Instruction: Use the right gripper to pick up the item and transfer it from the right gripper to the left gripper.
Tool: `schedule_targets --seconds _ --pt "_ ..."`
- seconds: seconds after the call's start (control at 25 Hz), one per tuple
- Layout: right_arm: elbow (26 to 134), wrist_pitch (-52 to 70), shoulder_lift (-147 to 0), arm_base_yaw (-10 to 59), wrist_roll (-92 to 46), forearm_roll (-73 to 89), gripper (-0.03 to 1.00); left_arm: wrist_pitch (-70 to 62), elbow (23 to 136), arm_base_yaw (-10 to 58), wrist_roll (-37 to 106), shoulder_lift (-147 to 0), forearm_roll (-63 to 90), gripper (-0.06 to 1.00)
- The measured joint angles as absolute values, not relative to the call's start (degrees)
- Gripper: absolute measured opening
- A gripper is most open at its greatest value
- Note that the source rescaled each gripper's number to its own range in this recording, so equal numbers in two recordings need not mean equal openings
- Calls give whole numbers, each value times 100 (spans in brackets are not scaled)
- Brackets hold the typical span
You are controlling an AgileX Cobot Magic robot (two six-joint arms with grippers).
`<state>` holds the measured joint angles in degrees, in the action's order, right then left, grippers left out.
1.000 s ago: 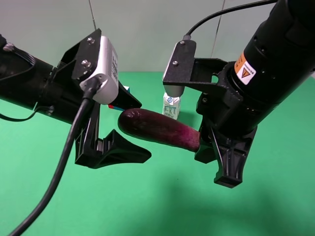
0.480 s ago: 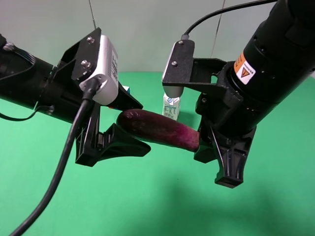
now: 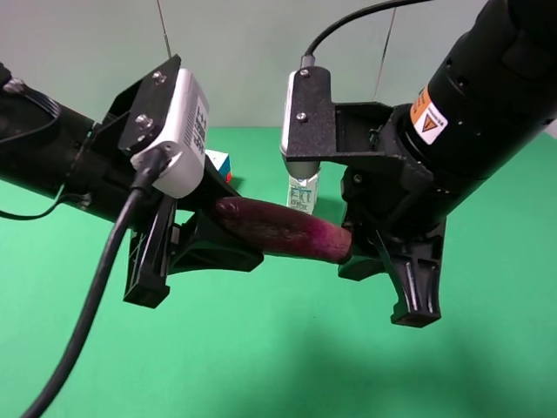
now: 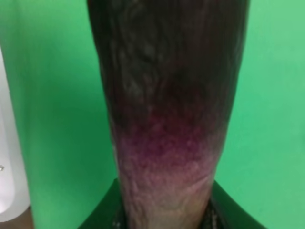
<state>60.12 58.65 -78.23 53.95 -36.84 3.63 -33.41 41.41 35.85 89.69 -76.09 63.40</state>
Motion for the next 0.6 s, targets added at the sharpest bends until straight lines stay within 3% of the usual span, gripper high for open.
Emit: schedule_targets --seconds 0.6 --pt "6007 5701 -7823 5377 -4125 353 0 -3342 4141 3591 8971 -7609 6275 0"
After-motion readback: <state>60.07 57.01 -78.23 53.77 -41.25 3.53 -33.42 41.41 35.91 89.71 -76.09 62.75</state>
